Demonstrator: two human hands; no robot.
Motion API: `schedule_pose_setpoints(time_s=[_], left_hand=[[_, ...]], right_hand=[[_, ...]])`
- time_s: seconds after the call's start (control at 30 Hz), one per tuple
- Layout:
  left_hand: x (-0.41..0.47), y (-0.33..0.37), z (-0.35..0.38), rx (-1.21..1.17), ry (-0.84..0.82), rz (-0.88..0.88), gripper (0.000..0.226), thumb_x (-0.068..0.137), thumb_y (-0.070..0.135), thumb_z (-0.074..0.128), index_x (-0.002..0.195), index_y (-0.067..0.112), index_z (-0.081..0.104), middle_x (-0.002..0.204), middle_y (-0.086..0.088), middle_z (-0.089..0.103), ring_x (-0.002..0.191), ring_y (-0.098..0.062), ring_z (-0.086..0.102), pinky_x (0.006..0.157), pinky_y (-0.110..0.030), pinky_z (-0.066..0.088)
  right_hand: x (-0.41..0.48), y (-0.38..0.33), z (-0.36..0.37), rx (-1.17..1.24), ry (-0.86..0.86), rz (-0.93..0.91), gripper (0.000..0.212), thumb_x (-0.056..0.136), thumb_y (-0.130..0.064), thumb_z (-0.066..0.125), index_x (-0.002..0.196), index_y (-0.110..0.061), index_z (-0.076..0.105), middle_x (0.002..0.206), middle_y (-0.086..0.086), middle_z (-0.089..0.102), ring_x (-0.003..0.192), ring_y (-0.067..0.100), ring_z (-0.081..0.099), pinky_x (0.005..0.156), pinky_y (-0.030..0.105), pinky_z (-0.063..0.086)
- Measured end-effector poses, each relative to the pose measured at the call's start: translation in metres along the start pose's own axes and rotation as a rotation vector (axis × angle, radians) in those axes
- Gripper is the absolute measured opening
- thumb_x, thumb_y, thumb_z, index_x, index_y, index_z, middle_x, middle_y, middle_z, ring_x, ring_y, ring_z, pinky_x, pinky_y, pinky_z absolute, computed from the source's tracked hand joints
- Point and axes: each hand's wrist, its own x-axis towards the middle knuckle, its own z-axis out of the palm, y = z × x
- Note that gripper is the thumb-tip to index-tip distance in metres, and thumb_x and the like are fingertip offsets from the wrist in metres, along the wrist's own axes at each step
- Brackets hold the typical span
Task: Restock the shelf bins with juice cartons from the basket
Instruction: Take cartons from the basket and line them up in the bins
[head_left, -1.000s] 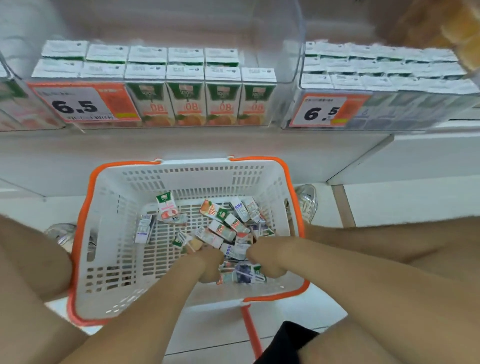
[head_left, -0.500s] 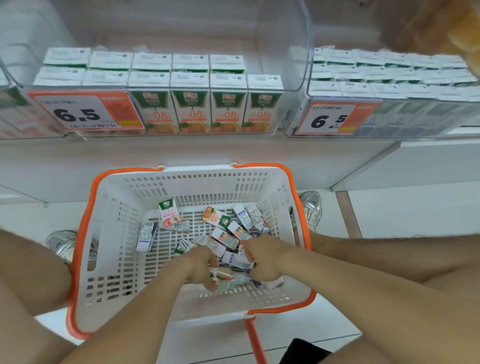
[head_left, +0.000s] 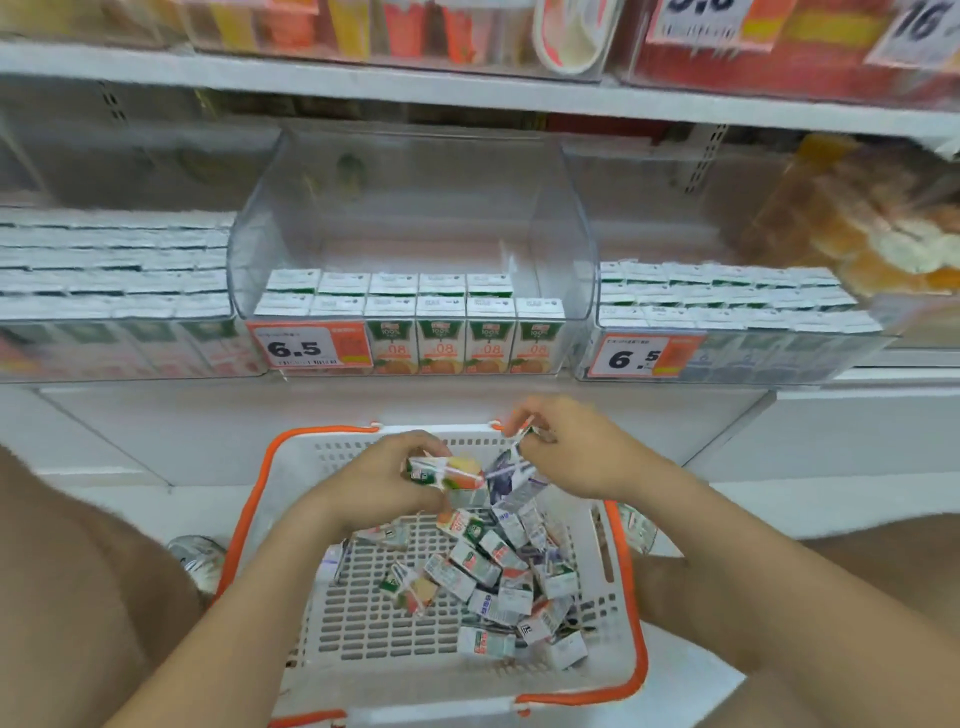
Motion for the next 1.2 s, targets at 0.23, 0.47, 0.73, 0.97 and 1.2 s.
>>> schedule_pose_setpoints(time_s=[0.23, 0.47, 0.73, 0.97, 1.2], left_hand=[[-0.036, 0.047, -0.033, 0.06, 0.298, 0.229, 0.034, 0.083, 0.044, 0.086, 0.11, 0.037, 0.067, 0.112, 0.018, 0.058, 0.089, -0.003, 0.058, 0.079, -0.029, 0.05], [-0.047, 0.071, -0.044, -0.037, 0.443, 0.242, 0.064, 0.072, 0.076, 0.08, 0.079, 0.012, 0.075, 0.075, -0.018, 0.068, 0.069, -0.034, 0.065, 0.068, -0.052, 0.057], [-0.048, 0.109, -0.047, -0.201, 0.342, 0.237, 0.083, 0.061, 0.07, 0.089, 0.091, -0.004, 0.068, 0.086, -0.028, 0.07, 0.082, -0.044, 0.073, 0.077, -0.062, 0.061], [-0.032, 0.152, -0.036, -0.241, 0.299, 0.346, 0.038, 0.074, 0.048, 0.087, 0.086, 0.013, 0.078, 0.086, -0.014, 0.077, 0.085, -0.036, 0.077, 0.086, -0.061, 0.06], [0.001, 0.216, -0.011, -0.326, 0.513, 0.412, 0.034, 0.08, 0.047, 0.084, 0.086, 0.014, 0.079, 0.081, -0.004, 0.078, 0.071, -0.013, 0.074, 0.06, -0.026, 0.061]], right_hand=[[-0.011, -0.026, -0.032, 0.066, 0.079, -0.057, 0.019, 0.082, -0.028, 0.083, 0.1, -0.023, 0.079, 0.082, -0.021, 0.066, 0.078, -0.007, 0.061, 0.079, 0.023, 0.051], [-0.013, -0.044, -0.054, 0.08, 0.251, -0.163, 0.014, 0.081, -0.041, 0.082, 0.089, -0.031, 0.079, 0.068, -0.004, 0.071, 0.056, 0.002, 0.061, 0.055, 0.022, 0.047], [-0.009, -0.048, -0.07, 0.057, 0.249, -0.231, 0.042, 0.085, -0.068, 0.072, 0.083, -0.027, 0.08, 0.049, -0.009, 0.039, 0.049, 0.008, 0.039, 0.051, 0.025, 0.028], [-0.014, -0.039, -0.089, 0.032, 0.417, -0.259, 0.042, 0.093, -0.064, 0.063, 0.086, -0.024, 0.074, 0.075, -0.001, 0.066, 0.067, 0.011, 0.056, 0.057, 0.026, 0.039], [-0.019, -0.01, -0.137, 0.067, 0.859, -0.105, 0.047, 0.1, -0.064, 0.051, 0.095, -0.019, 0.065, 0.083, -0.005, 0.066, 0.085, 0.02, 0.061, 0.067, 0.033, 0.041]])
